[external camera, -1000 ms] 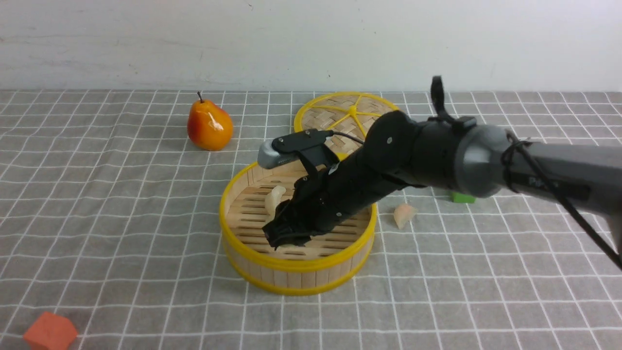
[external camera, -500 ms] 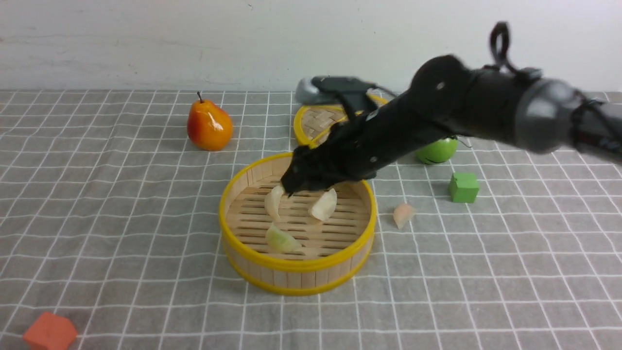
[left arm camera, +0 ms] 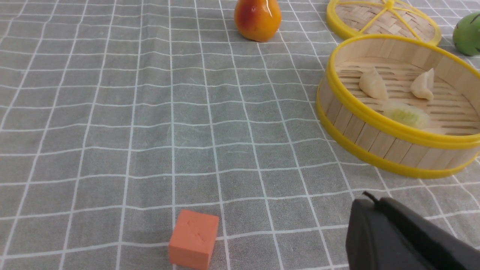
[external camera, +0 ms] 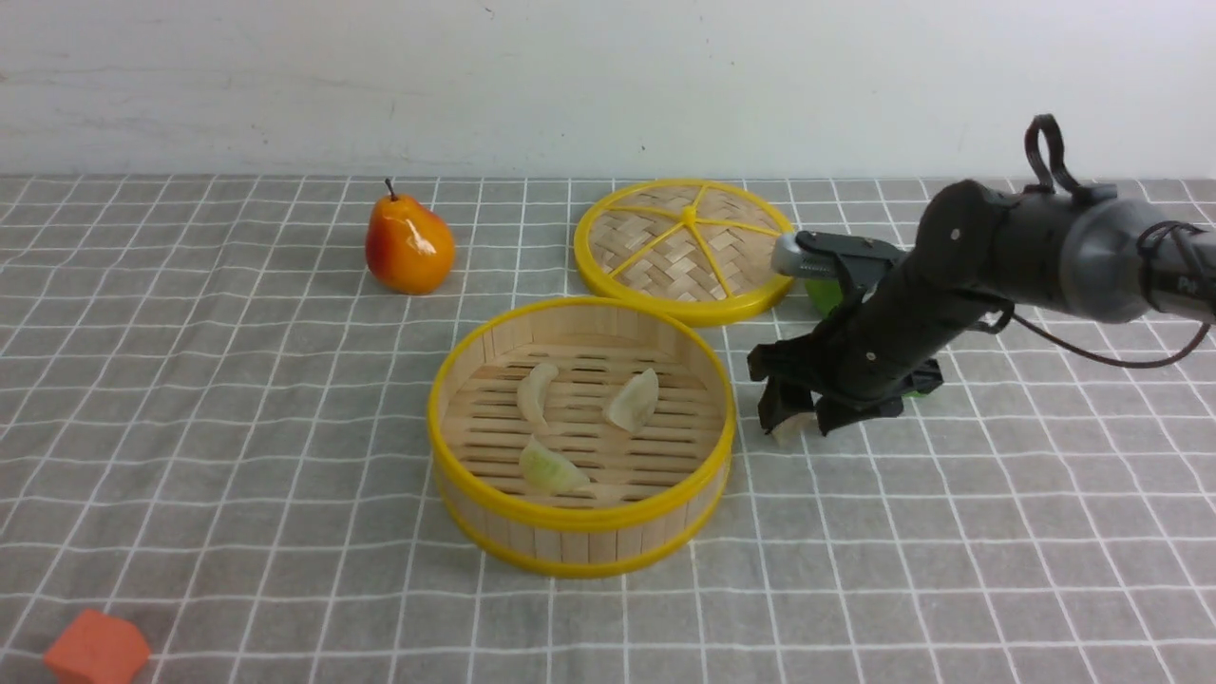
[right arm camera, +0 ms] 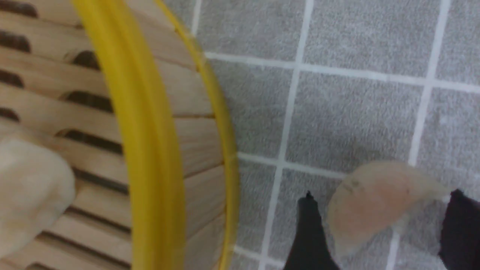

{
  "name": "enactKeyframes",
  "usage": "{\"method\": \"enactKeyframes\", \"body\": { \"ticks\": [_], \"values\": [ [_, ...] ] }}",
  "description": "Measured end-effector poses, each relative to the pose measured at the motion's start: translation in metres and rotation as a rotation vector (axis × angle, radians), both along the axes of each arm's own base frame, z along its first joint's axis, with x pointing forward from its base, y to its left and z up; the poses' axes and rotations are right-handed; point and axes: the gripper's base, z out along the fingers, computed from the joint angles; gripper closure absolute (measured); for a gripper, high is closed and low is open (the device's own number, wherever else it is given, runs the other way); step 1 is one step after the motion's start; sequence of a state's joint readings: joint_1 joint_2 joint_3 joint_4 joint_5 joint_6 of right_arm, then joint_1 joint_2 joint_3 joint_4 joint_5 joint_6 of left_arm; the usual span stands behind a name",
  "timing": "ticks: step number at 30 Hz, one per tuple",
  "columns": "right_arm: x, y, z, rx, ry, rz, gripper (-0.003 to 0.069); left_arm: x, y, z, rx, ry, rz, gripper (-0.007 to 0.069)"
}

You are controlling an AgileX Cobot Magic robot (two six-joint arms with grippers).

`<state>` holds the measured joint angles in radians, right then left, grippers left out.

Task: Put the dumplings into the steamer on the table with the grey tablecloth.
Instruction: 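Reach for and grasp a dumpling lying on the table beside the steamer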

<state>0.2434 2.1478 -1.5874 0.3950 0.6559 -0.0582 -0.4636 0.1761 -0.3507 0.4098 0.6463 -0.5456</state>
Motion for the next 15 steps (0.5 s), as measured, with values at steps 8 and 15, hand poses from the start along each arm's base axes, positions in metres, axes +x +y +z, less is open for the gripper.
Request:
{"method": "enactKeyframes", "body": {
  "ticks": [8, 15],
  "values": [
    [0.001, 0.001, 0.000, -0.009, 0.000, 0.045, 0.0533, 0.000, 0.000, 0.000, 0.007, -0.001, 0.002, 0.0635],
    [-0.011, 0.010, 0.053, -0.003, 0.031, 0.217, 0.0545, 0.000, 0.000, 0.000, 0.008, 0.000, 0.002, 0.0628]
  ]
}}
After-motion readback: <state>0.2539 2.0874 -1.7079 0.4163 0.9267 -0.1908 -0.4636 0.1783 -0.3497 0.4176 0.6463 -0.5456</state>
